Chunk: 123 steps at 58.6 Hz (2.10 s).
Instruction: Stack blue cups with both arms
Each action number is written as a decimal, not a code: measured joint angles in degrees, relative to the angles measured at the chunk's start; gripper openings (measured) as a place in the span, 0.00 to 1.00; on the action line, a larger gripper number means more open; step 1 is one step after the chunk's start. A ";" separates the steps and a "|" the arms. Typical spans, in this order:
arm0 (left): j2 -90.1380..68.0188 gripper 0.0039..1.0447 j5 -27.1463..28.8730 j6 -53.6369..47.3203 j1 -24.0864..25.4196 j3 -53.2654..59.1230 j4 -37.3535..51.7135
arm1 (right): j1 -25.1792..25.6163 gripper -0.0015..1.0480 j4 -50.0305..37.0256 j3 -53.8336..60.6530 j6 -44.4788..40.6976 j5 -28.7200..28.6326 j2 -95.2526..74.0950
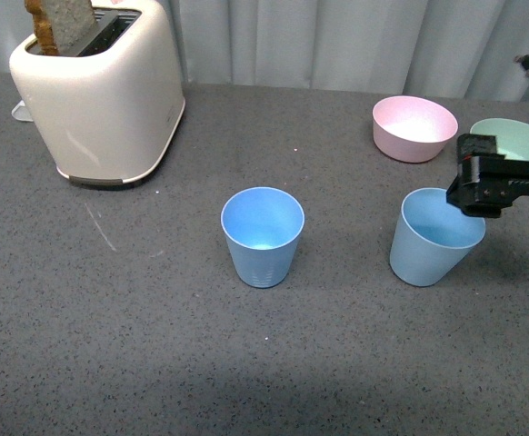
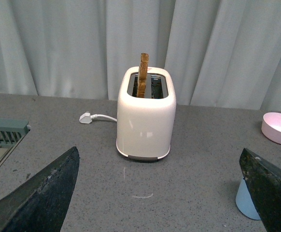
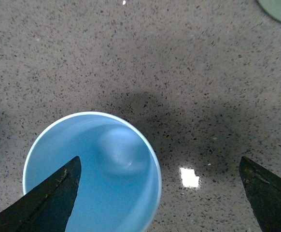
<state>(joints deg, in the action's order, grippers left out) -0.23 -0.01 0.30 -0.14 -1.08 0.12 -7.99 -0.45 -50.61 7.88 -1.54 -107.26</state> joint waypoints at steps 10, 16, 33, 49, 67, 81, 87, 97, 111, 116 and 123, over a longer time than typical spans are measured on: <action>0.00 0.94 0.00 -0.02 0.00 0.00 0.00 | -0.31 0.78 0.79 -2.69 0.55 0.74 -4.00; 0.00 0.94 0.00 -0.02 0.00 0.00 0.00 | -0.31 0.63 1.73 -3.91 0.79 0.87 -5.27; 0.00 0.94 0.00 -0.02 0.00 0.00 0.00 | -0.31 0.22 3.56 -5.18 1.27 0.55 -5.53; 0.00 0.94 0.00 0.00 0.00 0.00 0.00 | -0.31 0.01 6.08 -5.70 2.10 -2.32 -3.58; 0.00 0.94 0.00 0.00 0.00 0.00 0.02 | -6.23 0.01 12.52 -9.90 5.95 -15.63 5.92; 0.00 0.94 0.00 -0.02 0.00 0.00 0.00 | -14.25 0.01 13.55 -12.00 6.75 -14.40 4.55; 0.00 0.94 0.00 0.00 0.00 0.00 0.00 | -15.41 0.01 14.19 -13.29 6.95 -12.79 3.17; 0.00 0.94 0.00 -0.02 0.00 0.00 0.00 | -15.85 0.01 14.23 -14.32 7.15 -12.52 1.64; 0.00 0.94 0.00 0.00 0.00 0.00 0.00 | -16.50 0.14 14.56 -14.91 7.13 -12.48 0.52; 0.00 0.94 0.00 0.00 0.00 0.00 0.00 | -16.50 0.29 13.92 -14.91 7.19 -12.22 0.52; 0.00 0.94 0.00 0.00 0.00 0.00 0.00 | -15.93 0.48 10.71 -14.10 7.56 -11.96 1.42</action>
<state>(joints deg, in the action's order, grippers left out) -0.23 -0.01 0.30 -0.14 -1.08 0.12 -23.92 10.26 -64.71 15.44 -13.50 -105.84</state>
